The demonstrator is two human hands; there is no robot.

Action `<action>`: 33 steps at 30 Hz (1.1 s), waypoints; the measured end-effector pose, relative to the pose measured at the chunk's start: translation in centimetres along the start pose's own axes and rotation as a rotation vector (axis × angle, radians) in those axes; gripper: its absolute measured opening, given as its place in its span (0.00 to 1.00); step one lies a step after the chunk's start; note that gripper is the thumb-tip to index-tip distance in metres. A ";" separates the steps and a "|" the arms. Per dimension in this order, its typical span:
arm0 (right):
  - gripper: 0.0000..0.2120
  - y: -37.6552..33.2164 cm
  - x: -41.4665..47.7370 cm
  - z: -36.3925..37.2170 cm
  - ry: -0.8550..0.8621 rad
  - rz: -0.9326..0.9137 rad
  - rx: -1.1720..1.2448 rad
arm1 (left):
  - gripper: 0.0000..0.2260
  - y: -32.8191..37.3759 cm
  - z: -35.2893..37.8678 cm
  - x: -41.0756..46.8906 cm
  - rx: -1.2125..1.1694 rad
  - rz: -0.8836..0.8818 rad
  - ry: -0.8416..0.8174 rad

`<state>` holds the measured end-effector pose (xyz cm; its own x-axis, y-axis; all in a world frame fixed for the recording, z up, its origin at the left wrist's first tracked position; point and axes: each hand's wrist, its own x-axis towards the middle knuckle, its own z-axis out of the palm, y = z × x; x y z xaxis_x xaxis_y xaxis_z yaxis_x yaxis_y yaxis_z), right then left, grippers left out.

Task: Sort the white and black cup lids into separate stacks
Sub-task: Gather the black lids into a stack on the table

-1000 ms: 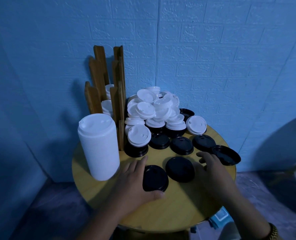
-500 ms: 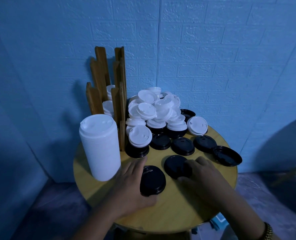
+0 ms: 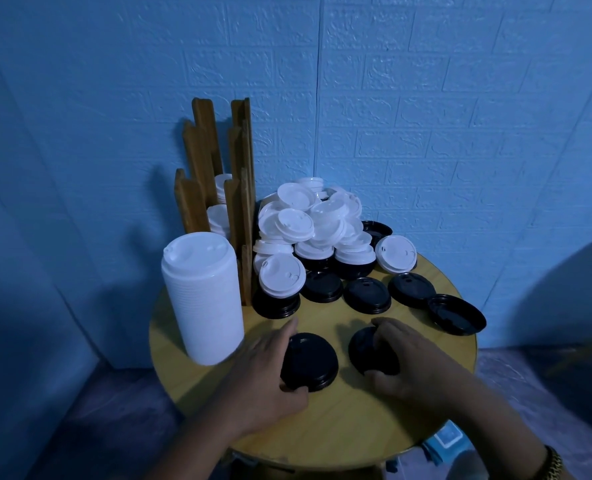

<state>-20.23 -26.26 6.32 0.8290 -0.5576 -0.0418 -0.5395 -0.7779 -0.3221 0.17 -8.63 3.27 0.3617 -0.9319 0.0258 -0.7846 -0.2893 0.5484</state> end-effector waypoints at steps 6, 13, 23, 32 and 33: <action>0.33 0.2 0.1 0.0 0.058 0.052 0.061 | 0.51 0.6 1.3 1.1 0.064 -0.029 0.081; 0.36 1.0 -0.1 0.1 0.004 0.023 0.071 | 0.43 0.7 1.3 1.8 -0.088 -0.006 0.084; 0.28 -0.4 0.6 0.0 0.176 -0.123 0.212 | 0.46 0.6 0.6 2.2 -0.171 0.019 -0.072; 0.35 -1.9 3.3 1.8 0.021 -0.251 0.164 | 0.52 0.3 0.8 2.4 -0.240 0.011 -0.066; 0.35 -1.9 3.4 1.8 0.011 -0.260 0.148 | 0.52 0.3 0.8 2.4 -0.240 0.019 -0.069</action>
<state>-16.13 -26.21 5.08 0.9346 -0.3488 0.0700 -0.2811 -0.8447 -0.4555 0.40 -11.16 2.84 0.3063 -0.9518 -0.0144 -0.6461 -0.2190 0.7312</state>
